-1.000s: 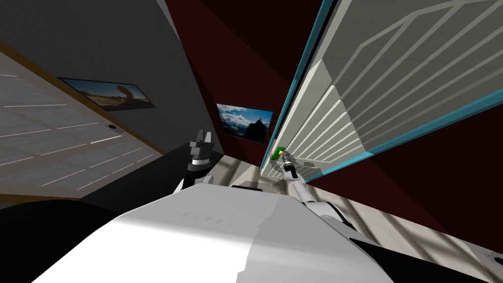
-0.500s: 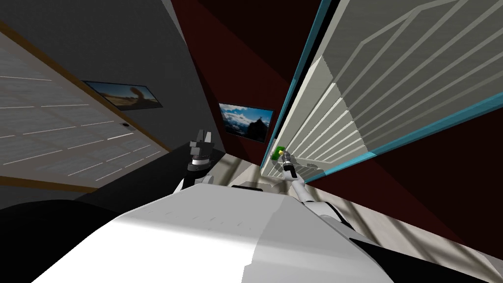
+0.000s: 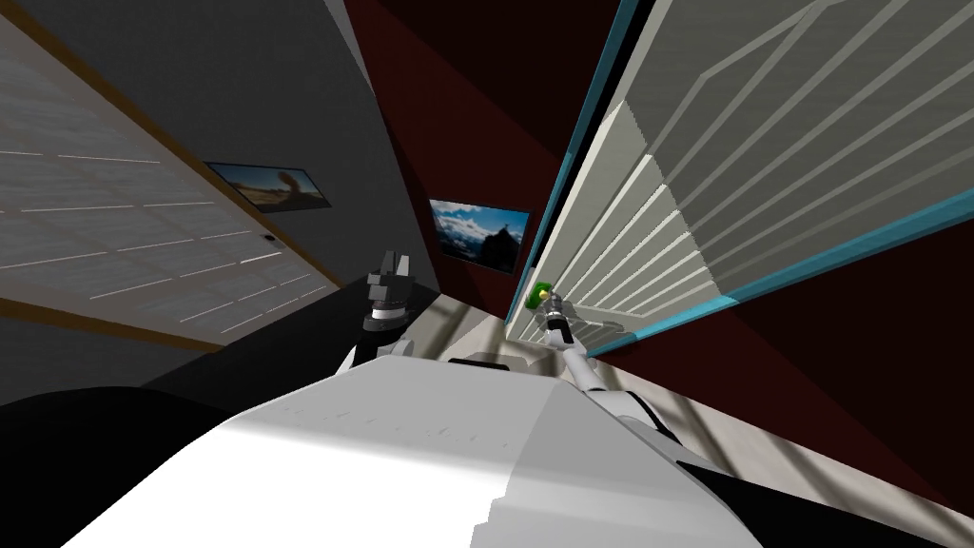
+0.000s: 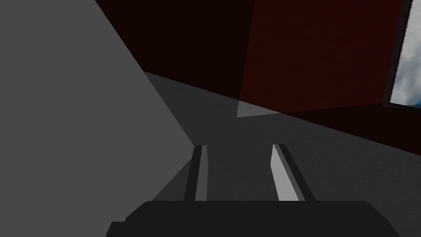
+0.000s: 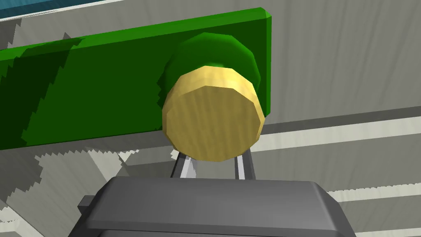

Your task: Pull the door open

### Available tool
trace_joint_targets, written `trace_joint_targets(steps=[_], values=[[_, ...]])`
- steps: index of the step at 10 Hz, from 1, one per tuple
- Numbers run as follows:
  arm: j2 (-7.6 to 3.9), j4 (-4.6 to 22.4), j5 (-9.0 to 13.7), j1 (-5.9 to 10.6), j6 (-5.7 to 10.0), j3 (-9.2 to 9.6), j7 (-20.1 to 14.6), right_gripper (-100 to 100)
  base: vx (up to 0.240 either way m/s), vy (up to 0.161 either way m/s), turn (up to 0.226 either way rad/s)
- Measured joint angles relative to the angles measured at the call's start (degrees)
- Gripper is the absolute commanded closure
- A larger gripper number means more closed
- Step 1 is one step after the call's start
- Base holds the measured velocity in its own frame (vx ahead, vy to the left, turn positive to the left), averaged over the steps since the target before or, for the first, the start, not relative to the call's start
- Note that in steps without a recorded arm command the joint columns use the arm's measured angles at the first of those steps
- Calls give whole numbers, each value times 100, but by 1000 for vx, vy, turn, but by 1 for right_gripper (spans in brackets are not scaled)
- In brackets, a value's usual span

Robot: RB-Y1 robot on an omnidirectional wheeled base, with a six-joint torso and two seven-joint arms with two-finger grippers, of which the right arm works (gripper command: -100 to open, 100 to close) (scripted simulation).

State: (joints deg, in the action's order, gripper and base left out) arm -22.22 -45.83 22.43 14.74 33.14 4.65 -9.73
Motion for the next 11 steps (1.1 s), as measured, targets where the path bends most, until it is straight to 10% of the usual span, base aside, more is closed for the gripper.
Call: trace_joint_targets(steps=[11], values=[[247, 87, 649, 133, -139, -72, -1554, 100, -59, -38, 76]])
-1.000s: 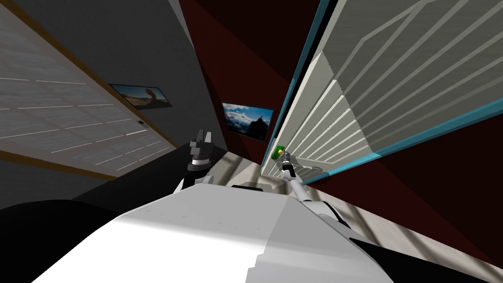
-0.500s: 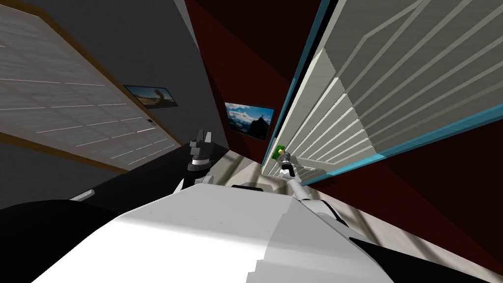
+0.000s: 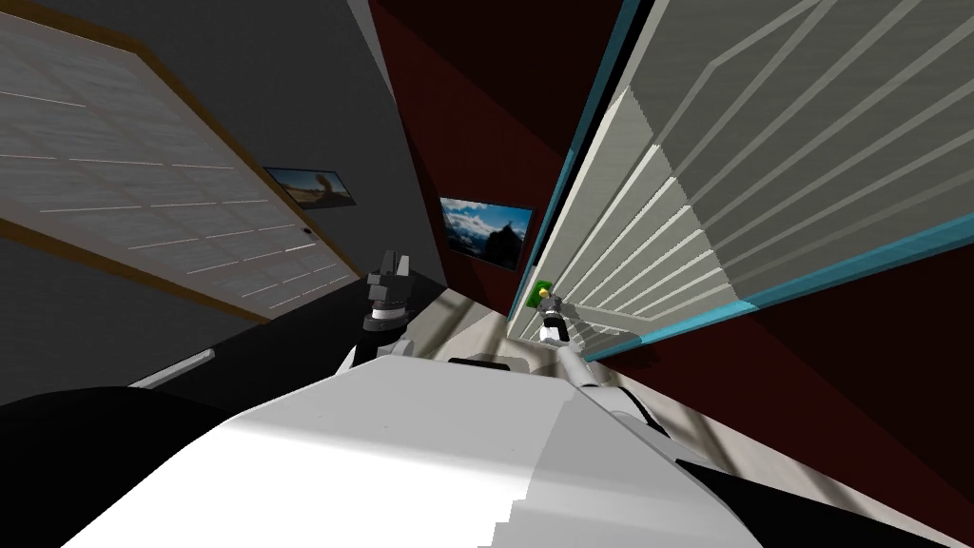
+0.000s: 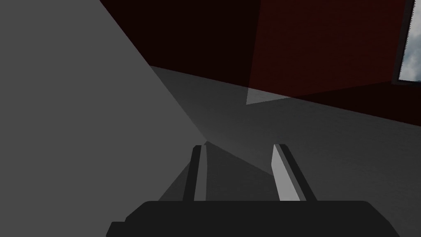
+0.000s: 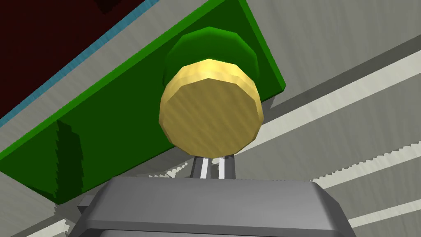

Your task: Pull the door open

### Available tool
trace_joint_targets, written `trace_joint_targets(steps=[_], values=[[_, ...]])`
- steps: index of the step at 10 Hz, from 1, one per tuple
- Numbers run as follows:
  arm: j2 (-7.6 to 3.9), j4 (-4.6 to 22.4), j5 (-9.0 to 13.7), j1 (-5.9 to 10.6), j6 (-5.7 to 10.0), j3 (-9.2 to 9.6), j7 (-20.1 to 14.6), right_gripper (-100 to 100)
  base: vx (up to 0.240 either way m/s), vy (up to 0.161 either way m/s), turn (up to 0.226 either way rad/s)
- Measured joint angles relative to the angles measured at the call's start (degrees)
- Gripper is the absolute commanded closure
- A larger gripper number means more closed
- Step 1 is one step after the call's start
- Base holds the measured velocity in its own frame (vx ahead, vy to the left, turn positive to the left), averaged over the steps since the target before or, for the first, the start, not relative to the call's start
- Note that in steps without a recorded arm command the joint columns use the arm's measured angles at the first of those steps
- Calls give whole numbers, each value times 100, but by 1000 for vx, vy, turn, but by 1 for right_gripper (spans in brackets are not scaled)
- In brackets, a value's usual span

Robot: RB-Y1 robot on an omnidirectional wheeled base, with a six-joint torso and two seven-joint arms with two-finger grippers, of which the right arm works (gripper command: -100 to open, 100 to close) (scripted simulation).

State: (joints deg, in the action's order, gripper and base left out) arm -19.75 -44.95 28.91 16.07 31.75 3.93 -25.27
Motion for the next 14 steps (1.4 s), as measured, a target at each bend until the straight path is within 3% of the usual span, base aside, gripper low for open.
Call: trace_joint_targets(steps=[2, 3, 6, 14], values=[[66, -140, 103, -63, -81, -47, -173, 100, -66, -43, 91], [74, -157, 189, -55, -124, -64, -322, -100, -82, -67, 31], [187, -221, 514, -33, -149, 6, -731, -100, -118, -24, 45], [608, -703, 1472, -93, -369, 137, -1788, -100, -100, -48, 42]])
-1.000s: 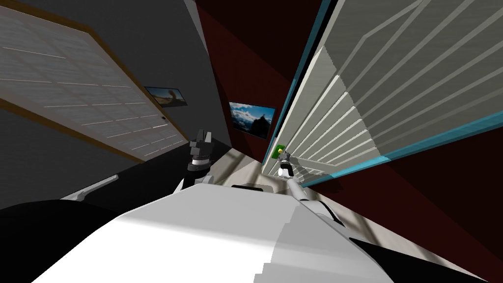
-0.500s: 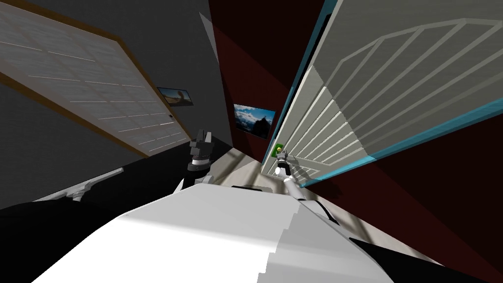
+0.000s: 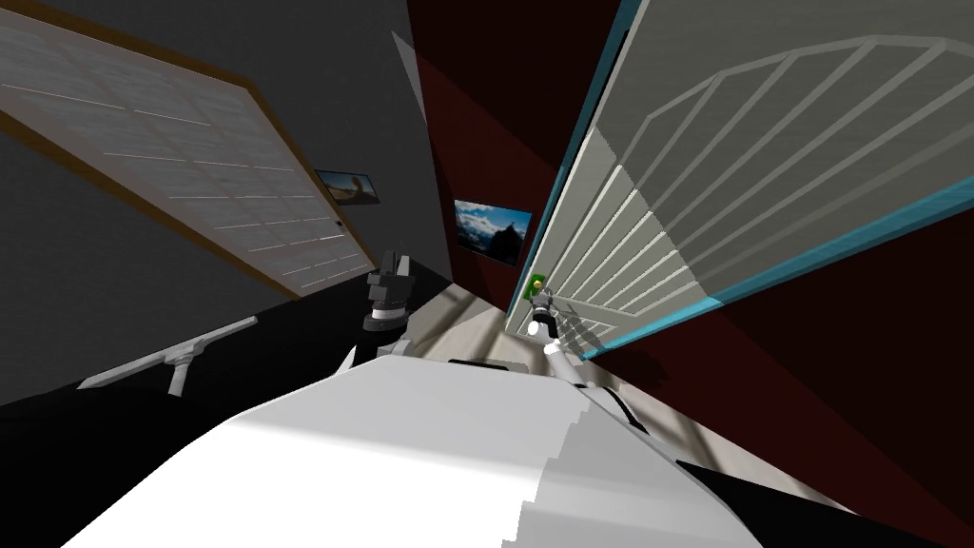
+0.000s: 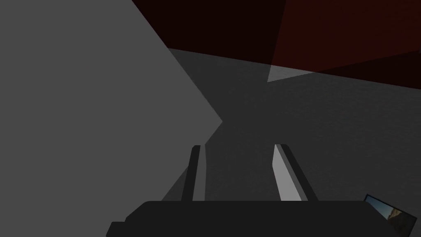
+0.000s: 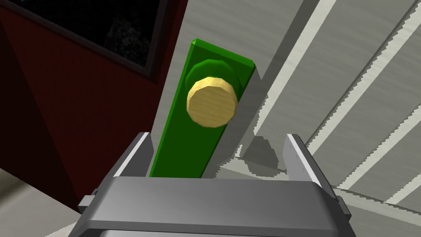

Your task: Pull the door open

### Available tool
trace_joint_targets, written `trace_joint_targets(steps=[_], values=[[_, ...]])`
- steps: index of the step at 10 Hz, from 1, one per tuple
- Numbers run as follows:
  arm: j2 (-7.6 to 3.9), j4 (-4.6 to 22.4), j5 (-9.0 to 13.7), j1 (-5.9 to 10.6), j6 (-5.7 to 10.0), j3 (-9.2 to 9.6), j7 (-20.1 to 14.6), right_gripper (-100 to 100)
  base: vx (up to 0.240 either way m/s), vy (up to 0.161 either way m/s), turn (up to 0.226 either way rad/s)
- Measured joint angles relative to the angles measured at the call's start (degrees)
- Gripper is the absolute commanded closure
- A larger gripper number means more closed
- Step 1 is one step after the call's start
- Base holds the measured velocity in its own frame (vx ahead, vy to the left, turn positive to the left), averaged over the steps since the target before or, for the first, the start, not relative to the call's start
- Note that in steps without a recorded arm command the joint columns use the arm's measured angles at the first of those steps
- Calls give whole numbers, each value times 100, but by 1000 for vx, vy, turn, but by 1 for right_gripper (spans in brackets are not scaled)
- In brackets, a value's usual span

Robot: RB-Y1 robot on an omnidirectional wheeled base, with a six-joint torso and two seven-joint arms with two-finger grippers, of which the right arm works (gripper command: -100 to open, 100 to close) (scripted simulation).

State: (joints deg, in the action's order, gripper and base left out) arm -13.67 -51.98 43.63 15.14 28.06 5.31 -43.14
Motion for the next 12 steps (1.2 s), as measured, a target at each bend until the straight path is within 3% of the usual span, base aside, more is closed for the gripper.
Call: trace_joint_targets(steps=[5, 9, 11, 12], values=[[222, -249, 558, -31, -105, 91, -661, -100, -94, -46, 33], [344, -424, 818, -71, -192, 104, -913, -100, -24, -13, 46], [115, -308, 864, -86, -133, 93, -1108, -100, 210, 44, 183], [-45, -384, 896, -214, -128, 82, -1230, -100, 196, 47, 132]])
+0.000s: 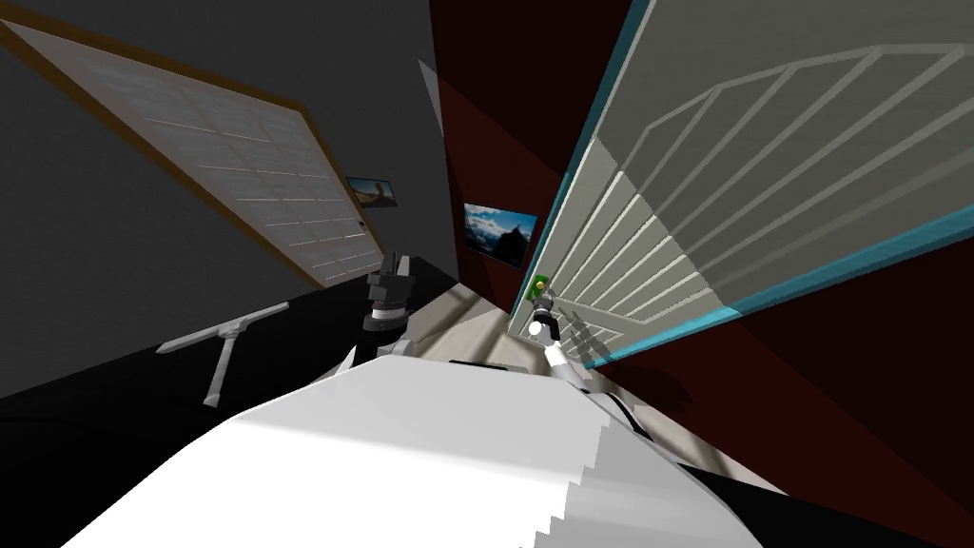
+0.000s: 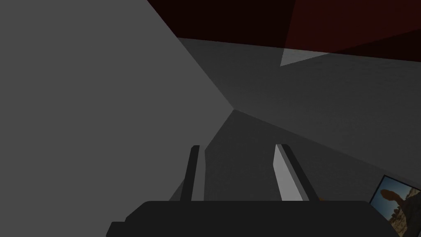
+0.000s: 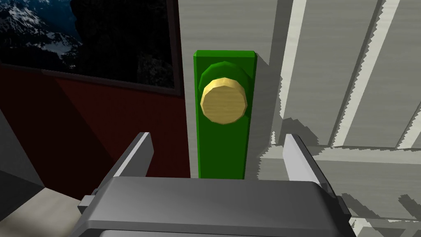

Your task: Pull the door open

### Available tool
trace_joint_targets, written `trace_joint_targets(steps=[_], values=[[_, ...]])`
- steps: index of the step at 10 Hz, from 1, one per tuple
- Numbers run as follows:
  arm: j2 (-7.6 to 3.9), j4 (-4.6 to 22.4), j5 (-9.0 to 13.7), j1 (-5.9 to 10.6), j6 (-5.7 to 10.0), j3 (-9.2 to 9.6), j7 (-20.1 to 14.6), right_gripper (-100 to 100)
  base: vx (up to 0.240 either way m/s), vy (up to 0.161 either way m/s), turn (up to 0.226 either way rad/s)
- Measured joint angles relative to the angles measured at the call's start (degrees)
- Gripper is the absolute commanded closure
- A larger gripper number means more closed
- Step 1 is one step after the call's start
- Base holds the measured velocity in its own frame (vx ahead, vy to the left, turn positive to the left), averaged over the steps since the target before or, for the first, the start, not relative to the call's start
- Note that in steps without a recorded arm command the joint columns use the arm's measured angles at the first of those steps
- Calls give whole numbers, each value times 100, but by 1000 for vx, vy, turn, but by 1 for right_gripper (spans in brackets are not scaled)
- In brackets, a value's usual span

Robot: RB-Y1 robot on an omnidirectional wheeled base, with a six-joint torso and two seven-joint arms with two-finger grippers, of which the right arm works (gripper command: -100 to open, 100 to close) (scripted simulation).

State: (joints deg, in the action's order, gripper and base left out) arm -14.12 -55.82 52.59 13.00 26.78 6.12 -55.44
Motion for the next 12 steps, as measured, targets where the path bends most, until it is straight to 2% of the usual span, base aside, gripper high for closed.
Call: trace_joint_targets(steps=[1, 3, 4, 5, 6, 11, 12], values=[[-155, 158, 13, 27, 81, 31, -183, -100, 195, 31, 190], [-424, 16, 119, -141, 33, -91, -325, -100, 203, 5, 137], [-573, 246, 112, -68, 126, -22, -514, -100, 106, -21, 26], [-618, 133, 143, -158, 118, -70, -549, -100, 37, -8, -1], [-620, 108, 148, -170, 101, -81, -536, 100, 0, -2, -10], [-626, 146, 144, -169, 109, -75, -547, 100, -8, -1, 1], [-626, 146, 145, -170, 109, -75, -548, 100, -165, -13, 129]])
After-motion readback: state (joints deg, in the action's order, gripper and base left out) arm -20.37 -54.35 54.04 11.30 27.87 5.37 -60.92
